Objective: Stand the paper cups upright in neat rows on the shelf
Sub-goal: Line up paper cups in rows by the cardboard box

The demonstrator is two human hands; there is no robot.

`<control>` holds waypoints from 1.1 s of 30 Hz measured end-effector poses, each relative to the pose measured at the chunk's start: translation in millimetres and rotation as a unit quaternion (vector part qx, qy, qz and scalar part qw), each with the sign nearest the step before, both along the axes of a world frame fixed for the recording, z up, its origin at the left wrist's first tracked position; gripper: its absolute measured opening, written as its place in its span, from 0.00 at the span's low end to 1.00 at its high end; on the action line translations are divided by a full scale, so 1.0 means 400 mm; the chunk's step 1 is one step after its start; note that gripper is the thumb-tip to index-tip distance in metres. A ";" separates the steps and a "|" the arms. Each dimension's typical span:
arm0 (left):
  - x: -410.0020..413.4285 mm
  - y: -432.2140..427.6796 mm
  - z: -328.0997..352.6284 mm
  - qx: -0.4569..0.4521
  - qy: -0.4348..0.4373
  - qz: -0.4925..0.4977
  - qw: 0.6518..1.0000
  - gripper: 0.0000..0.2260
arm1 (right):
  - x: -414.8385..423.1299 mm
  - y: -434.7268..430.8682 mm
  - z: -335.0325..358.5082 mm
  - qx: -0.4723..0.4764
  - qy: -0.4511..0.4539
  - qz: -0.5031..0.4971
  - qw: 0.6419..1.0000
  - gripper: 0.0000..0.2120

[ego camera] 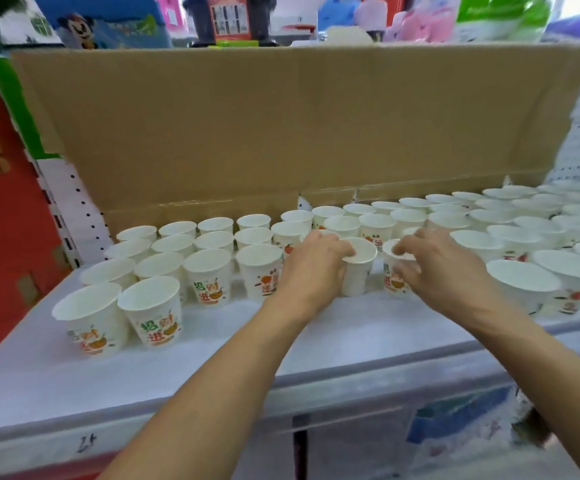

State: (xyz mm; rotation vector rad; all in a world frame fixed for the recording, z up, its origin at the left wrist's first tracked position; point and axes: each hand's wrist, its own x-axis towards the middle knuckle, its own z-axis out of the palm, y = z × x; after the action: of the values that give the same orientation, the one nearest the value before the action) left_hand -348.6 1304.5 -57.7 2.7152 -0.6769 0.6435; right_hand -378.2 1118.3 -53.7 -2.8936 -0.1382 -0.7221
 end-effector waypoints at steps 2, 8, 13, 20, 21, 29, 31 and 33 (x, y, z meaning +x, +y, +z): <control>-0.001 -0.012 0.002 0.026 -0.002 0.014 1.000 0.12 | 0.002 -0.009 -0.004 -0.029 0.014 0.010 0.999 0.10; -0.124 0.049 0.012 -0.029 -0.043 -0.039 0.998 0.08 | -0.032 -0.021 0.009 0.039 -0.053 0.117 0.991 0.03; -0.225 0.251 0.050 -0.081 -0.033 0.029 0.996 0.07 | -0.066 0.088 0.038 0.116 0.005 0.308 0.944 0.03; -0.238 0.385 0.038 -0.060 0.039 0.095 0.993 0.07 | -0.028 0.236 -0.023 0.116 0.063 0.351 0.927 0.06; -0.236 0.389 0.035 -0.057 0.039 0.096 0.993 0.07 | -0.026 0.242 -0.026 0.115 0.064 0.351 0.927 0.07; -0.235 0.428 0.048 0.002 0.064 0.126 0.990 0.11 | -0.030 0.263 -0.030 0.108 0.058 0.341 0.932 0.08; -0.242 0.436 0.054 0.014 0.074 0.117 0.990 0.15 | -0.027 0.258 -0.036 0.115 0.057 0.345 0.930 0.08; -0.249 0.422 0.057 -0.003 0.078 0.092 0.993 0.16 | -0.025 0.253 -0.043 0.128 0.053 0.346 0.928 0.09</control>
State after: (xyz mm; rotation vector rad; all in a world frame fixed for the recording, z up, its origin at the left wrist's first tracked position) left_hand -448.3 1473.5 -34.9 2.8082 -0.3903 0.4659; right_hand -388.0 1219.4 -70.9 -2.3671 -0.9156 -0.4072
